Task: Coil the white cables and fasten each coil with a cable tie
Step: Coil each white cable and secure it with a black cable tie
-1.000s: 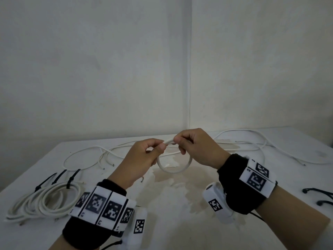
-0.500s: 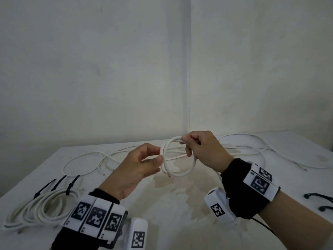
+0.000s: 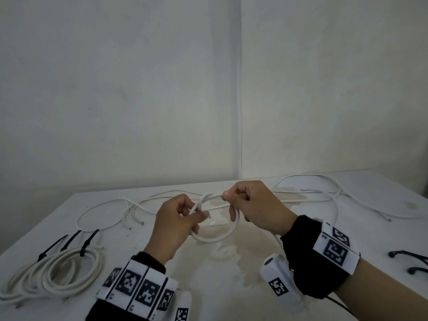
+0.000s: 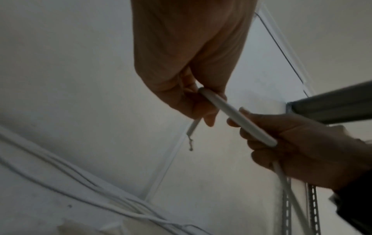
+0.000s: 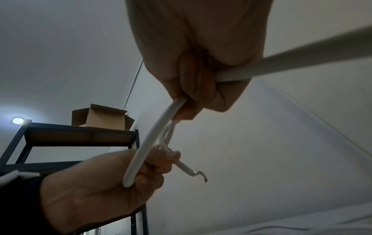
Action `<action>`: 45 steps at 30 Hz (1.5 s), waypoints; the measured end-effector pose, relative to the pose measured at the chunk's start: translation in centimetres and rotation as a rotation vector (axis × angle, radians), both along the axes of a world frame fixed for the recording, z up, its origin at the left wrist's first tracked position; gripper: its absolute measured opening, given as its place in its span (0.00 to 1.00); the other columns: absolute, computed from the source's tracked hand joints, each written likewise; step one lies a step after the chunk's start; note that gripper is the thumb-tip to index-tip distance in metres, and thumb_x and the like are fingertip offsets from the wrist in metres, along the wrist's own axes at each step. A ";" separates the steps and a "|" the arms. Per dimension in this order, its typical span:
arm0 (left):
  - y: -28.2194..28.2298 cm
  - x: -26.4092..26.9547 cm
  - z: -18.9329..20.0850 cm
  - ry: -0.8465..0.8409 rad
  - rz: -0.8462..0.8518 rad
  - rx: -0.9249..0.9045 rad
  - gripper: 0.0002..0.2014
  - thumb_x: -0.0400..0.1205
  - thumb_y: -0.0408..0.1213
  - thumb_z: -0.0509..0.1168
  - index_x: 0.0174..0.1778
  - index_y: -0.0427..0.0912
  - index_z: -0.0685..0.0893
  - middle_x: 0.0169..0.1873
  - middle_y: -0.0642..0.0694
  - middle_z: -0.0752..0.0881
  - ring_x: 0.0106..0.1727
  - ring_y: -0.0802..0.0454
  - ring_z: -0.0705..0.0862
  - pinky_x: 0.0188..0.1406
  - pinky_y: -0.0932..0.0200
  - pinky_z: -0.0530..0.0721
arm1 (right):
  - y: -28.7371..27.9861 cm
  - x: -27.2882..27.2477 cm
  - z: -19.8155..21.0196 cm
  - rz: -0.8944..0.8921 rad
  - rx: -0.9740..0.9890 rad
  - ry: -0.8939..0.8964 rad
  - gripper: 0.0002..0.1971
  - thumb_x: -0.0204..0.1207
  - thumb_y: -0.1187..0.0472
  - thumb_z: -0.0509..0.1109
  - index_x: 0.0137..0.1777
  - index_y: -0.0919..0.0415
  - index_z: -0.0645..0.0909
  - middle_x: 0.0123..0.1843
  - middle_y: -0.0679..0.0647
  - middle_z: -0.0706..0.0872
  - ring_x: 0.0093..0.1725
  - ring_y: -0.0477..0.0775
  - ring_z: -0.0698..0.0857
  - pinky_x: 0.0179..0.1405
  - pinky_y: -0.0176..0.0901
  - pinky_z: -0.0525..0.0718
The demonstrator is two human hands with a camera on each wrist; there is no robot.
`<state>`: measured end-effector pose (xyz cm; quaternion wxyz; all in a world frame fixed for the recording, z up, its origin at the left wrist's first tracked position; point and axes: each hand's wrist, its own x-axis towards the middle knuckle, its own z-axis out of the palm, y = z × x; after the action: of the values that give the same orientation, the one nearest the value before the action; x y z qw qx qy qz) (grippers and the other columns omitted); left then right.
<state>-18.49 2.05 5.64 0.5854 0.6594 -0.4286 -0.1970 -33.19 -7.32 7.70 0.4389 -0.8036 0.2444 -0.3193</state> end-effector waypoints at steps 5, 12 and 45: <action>0.1 0.1 0.1 -0.309 0.190 -0.086 0.17 0.73 0.27 0.72 0.25 0.45 0.72 0.20 0.53 0.73 0.18 0.54 0.80 0.20 0.60 0.79 | 0.3 -0.2 0.4 0.046 0.151 0.022 0.12 0.81 0.59 0.63 0.37 0.61 0.78 0.24 0.49 0.86 0.16 0.46 0.63 0.16 0.32 0.63; -0.2 0.6 0.5 -0.312 0.078 -0.111 0.15 0.74 0.26 0.70 0.29 0.46 0.73 0.40 0.51 0.86 0.43 0.45 0.84 0.45 0.50 0.82 | -0.2 -0.3 0.9 0.030 0.119 0.052 0.12 0.82 0.57 0.61 0.41 0.63 0.79 0.34 0.50 0.89 0.18 0.47 0.65 0.18 0.35 0.66; 0.4 0.0 0.2 0.181 -0.353 0.066 0.18 0.87 0.39 0.48 0.32 0.39 0.71 0.20 0.55 0.71 0.22 0.60 0.75 0.44 0.61 0.84 | -2.2 1.0 -0.7 -0.013 -0.101 -0.040 0.17 0.79 0.57 0.65 0.28 0.54 0.79 0.25 0.44 0.83 0.31 0.40 0.78 0.39 0.32 0.75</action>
<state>-18.45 2.45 5.81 0.5558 0.5726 -0.4765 -0.3690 -32.14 -9.52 7.04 0.4003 -0.8165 0.2243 -0.3503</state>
